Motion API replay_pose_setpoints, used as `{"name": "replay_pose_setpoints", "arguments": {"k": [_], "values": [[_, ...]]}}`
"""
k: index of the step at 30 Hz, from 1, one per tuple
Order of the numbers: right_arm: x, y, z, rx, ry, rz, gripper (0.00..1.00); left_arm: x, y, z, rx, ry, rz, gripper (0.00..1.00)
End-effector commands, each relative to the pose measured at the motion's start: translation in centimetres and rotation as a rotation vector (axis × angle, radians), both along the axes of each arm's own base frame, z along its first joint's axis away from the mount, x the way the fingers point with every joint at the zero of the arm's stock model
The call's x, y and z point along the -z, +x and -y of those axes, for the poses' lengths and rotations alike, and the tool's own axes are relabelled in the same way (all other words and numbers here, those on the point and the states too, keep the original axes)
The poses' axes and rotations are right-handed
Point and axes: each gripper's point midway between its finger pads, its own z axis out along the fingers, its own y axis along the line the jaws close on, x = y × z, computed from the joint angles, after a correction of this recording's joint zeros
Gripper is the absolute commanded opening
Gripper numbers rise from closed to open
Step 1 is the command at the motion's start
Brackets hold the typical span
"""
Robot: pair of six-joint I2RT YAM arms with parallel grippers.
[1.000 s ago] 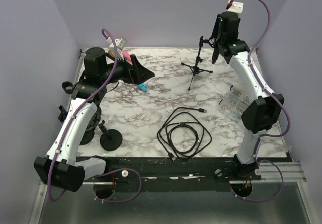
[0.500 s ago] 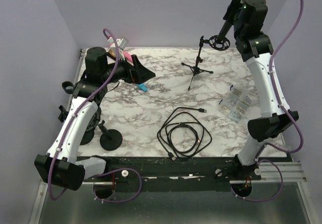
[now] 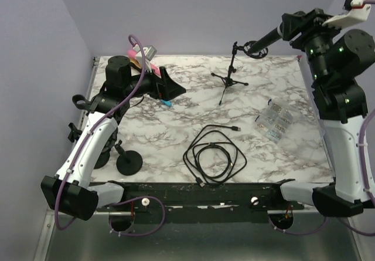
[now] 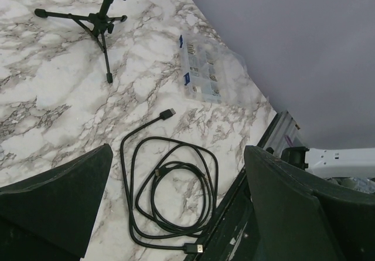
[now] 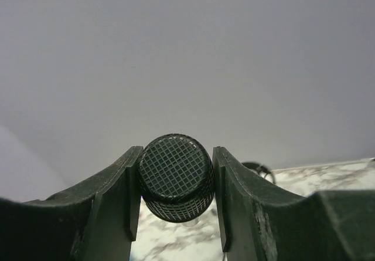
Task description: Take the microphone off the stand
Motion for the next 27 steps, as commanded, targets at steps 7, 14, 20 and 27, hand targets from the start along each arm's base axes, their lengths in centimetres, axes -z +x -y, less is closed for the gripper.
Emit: {"name": "replay_pose_setpoints", "arguments": {"k": [7,14,20,27], "values": [[10.5,-6.9,-9.2,-0.582,0.207,-0.227,0.03,-0.8,-1.6,1.6,0.061,0.033,0.195,0.98],[19.7,-8.3,-10.4,-0.659,0.232,-0.406,0.01,-0.1,-4.8,5.0,0.211,0.080,0.224,0.99],[26.0,-8.6,-12.1,-0.749,0.279,-0.525,0.01,1.8,-8.6,8.4,0.320,0.072,0.161,0.98],[28.6,-9.4,-15.0,-0.953,0.382,-0.587,0.01,6.9,-9.7,9.8,0.325,0.127,0.043,0.94]]}}
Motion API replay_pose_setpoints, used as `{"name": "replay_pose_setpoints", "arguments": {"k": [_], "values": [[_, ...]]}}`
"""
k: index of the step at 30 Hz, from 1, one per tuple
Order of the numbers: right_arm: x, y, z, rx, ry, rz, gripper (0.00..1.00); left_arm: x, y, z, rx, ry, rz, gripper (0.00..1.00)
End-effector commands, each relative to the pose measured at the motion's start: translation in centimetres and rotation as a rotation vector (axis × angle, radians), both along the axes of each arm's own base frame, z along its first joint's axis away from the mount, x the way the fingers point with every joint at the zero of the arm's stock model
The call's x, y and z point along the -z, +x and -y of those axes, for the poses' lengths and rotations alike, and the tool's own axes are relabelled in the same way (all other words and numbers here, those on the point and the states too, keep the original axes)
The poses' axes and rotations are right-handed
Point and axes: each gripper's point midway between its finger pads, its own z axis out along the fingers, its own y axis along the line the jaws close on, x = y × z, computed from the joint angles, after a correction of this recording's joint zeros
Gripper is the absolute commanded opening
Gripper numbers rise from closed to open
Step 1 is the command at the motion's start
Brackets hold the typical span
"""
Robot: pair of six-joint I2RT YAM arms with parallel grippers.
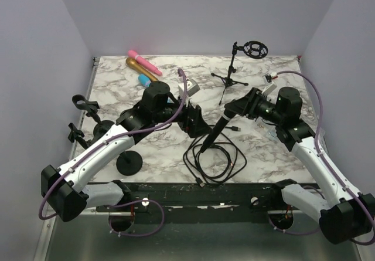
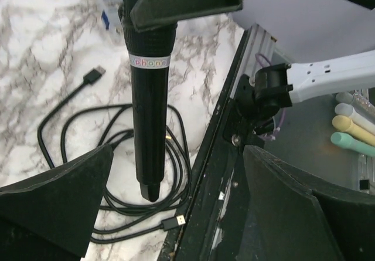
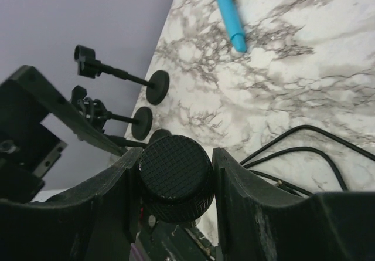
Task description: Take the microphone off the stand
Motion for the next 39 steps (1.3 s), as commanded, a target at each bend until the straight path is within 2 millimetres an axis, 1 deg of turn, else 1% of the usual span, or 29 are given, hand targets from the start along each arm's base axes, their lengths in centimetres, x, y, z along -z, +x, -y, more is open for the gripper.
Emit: {"name": "replay_pose_setpoints", "arguments": {"k": [1,3,5,7,11,14,17,19,21,24,26,31,32,33,34,35,37,38,39], "values": [[-1.4,-1.3,-2.7,-0.182,0.137,0.018,0.01,3.3,0.3,0.6,-0.040,0.068,-0.070,0.93],[-0.6,-1.2,-2.9,-0.190,0.150,-0.002,0.01,4.6,0.9,1.0,-0.059,0.126,-0.109,0.89],[-0.1,-1.1,-3.0,-0.185,0.166,-0.013,0.01,5.6,2.0,0.8,-0.130,0.187,-0.139,0.85],[0.2,-1.1,-3.1,-0.191,0.180,-0.030,0.01,6.1,2.6,0.7,-0.176,0.207,-0.166,0.82],[1.1,-1.3,-3.1,-0.184,0.209,-0.043,0.01,6.9,2.5,1.9,-0.147,0.208,-0.201,0.76],[0.7,-1.2,-3.4,-0.202,0.215,-0.060,0.01,7.0,1.9,3.2,-0.116,0.214,-0.219,0.72],[0.5,-1.4,-3.5,-0.205,0.229,-0.045,0.01,6.8,1.9,4.2,-0.109,0.200,-0.229,0.62],[0.6,-1.4,-3.4,-0.197,0.227,-0.053,0.01,6.6,1.8,4.5,-0.108,0.185,-0.239,0.59],[0.7,-1.7,-3.5,-0.206,0.231,-0.059,0.01,6.9,2.0,4.7,-0.116,0.188,-0.244,0.56],[0.2,-1.8,-3.5,-0.202,0.250,-0.047,0.01,7.7,2.7,4.6,-0.156,0.230,-0.254,0.47],[0.0,-2.0,-3.6,-0.212,0.244,-0.052,0.01,7.3,2.7,4.9,-0.143,0.219,-0.249,0.40],[0.0,-2.3,-3.3,-0.201,0.231,-0.040,0.02,6.5,2.6,5.4,-0.132,0.194,-0.237,0.13],[0.1,-2.5,-3.4,-0.208,0.230,-0.040,0.06,6.6,2.7,5.4,-0.134,0.187,-0.234,0.06],[0.2,-2.6,-3.3,-0.212,0.231,-0.034,0.18,6.6,2.8,5.3,-0.145,0.183,-0.229,0.00],[0.3,-2.6,-3.2,-0.198,0.227,-0.024,0.30,6.8,2.8,5.1,-0.157,0.187,-0.228,0.00],[0.6,-2.3,-2.9,-0.172,0.214,-0.020,0.51,7.0,2.8,4.9,-0.166,0.192,-0.228,0.00],[1.0,-1.6,-2.2,-0.119,0.154,-0.010,0.78,7.4,2.7,4.2,-0.190,0.207,-0.229,0.00],[0.9,-1.2,-1.8,-0.085,0.116,0.003,0.89,7.9,2.7,3.7,-0.208,0.216,-0.232,0.00],[1.3,-0.8,-1.2,-0.049,0.073,0.002,0.95,8.2,2.8,3.3,-0.226,0.226,-0.236,0.00]]}}
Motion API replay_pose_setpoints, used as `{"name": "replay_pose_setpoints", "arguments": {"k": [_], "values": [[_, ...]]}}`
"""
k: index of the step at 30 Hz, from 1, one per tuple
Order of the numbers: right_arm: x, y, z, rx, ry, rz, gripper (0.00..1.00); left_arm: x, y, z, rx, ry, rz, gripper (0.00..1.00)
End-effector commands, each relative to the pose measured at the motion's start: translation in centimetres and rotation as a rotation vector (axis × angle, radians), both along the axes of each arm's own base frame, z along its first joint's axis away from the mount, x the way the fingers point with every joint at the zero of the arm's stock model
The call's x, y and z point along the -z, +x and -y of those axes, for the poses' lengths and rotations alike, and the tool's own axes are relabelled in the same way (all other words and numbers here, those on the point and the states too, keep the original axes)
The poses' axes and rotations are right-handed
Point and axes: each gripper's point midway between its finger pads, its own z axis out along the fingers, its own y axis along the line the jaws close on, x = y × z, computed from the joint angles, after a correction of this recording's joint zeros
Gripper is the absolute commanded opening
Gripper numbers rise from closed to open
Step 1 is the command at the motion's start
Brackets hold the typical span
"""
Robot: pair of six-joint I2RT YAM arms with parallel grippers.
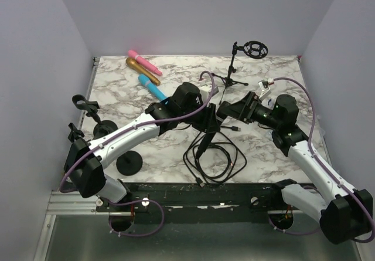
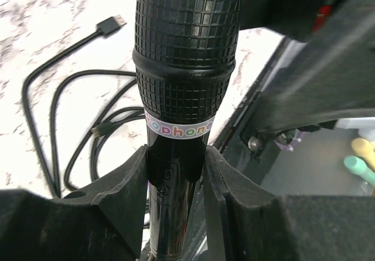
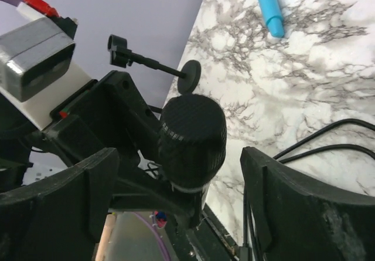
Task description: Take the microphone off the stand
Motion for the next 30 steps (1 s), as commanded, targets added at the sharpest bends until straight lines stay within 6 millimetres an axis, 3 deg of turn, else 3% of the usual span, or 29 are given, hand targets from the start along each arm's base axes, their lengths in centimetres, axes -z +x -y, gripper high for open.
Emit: {"name": "replay_pose_setpoints", "arguments": {"k": [1,4,7,11,13,17,20,26,30], "values": [[-0.1,1.1,2.0,0.136,-0.142,0.051,0.96,0.6,1.2,-2.1,-0.119,0.033,0.034,0.00],[0.2,1.7,3.7,0.242,-0.204,0.030,0.96,2.4,1.9,-4.3,-0.210,0.110,-0.011,0.00],[-0.6,1.3,4.1,0.275,-0.161,0.053,0.95,3.8,3.6,-7.2,-0.360,0.132,-0.070,0.00],[-0.5,1.2,4.3,0.302,-0.132,0.055,0.95,5.9,7.4,-13.3,-0.717,0.161,-0.232,0.00],[-0.1,1.2,4.3,0.302,-0.134,0.046,0.94,6.0,9.6,-15.9,-0.866,0.186,-0.228,0.00],[0.4,0.9,4.2,0.291,-0.124,0.023,0.94,5.8,13.8,-19.7,-1.104,0.216,-0.203,0.00],[0.4,0.5,4.1,0.279,-0.124,0.016,0.94,7.1,16.1,-23.1,-1.304,0.252,-0.309,0.00],[0.2,-0.4,5.0,0.311,-0.148,0.027,0.94,9.3,19.7,-27.8,-1.520,0.303,-0.411,0.00],[-0.1,-0.8,5.7,0.337,-0.174,0.042,0.94,11.1,22.0,-28.9,-1.510,0.324,-0.504,0.00]]}}
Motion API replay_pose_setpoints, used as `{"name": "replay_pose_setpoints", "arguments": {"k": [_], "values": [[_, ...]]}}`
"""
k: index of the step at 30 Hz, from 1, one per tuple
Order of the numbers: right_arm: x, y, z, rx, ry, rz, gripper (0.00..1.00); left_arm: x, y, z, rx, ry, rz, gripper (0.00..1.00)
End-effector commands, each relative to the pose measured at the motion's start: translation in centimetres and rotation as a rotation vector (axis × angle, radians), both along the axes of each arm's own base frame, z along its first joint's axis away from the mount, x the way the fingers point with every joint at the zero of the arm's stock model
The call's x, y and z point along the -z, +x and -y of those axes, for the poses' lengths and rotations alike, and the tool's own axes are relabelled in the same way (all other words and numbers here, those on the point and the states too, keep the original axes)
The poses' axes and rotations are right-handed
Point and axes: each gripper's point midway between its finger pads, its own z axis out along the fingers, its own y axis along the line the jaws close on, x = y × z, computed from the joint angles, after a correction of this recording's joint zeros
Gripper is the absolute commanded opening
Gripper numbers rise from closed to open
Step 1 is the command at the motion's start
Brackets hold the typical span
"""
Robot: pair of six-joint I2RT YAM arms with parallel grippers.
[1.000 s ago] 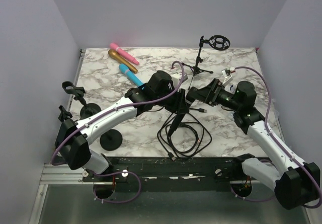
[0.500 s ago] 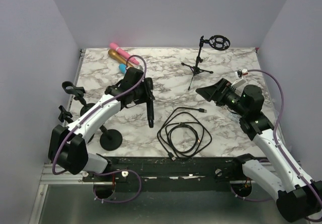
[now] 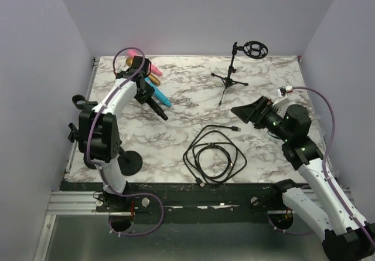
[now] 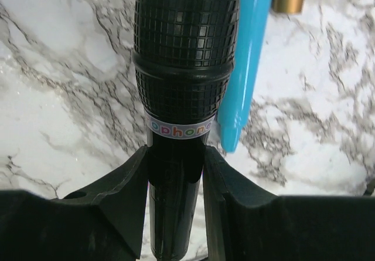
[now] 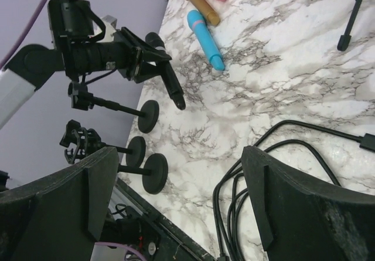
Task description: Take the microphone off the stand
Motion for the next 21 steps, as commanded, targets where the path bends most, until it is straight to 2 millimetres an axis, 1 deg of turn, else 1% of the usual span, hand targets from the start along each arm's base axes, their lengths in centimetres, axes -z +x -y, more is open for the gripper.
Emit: {"name": "replay_pose_setpoints", "arguments": {"k": [1,2,4,8,12,13,15,20,21], "values": [[0.5,-0.4,1.1,0.049,-0.049,-0.005,0.94,1.8,1.7,-2.0,-0.065,-0.005,-0.095,0.00],[0.4,-0.4,1.2,0.055,-0.051,-0.004,0.94,2.1,2.1,-2.2,-0.058,-0.005,-0.111,0.00],[0.2,-0.5,1.2,0.054,-0.052,0.001,0.94,3.5,2.6,-2.5,-0.045,-0.009,-0.160,0.00],[0.3,-0.6,1.2,0.051,-0.052,-0.009,0.94,5.3,3.3,-2.3,-0.031,-0.063,-0.194,0.00],[0.9,-0.6,1.2,0.050,-0.053,-0.022,0.94,5.1,3.9,-2.0,-0.021,-0.076,-0.197,0.00],[1.0,-0.6,1.2,0.051,-0.052,-0.026,0.94,5.1,4.0,-2.0,-0.023,-0.080,-0.198,0.03],[1.1,-0.5,1.1,0.050,-0.053,-0.030,0.94,5.2,4.2,-1.8,-0.019,-0.095,-0.198,0.15],[1.0,-0.5,1.2,0.052,-0.053,-0.028,0.94,5.2,4.4,-1.8,-0.017,-0.113,-0.198,0.39],[1.1,-0.5,1.2,0.054,-0.053,-0.029,0.94,5.1,4.6,-1.8,-0.012,-0.116,-0.193,0.45]]}}
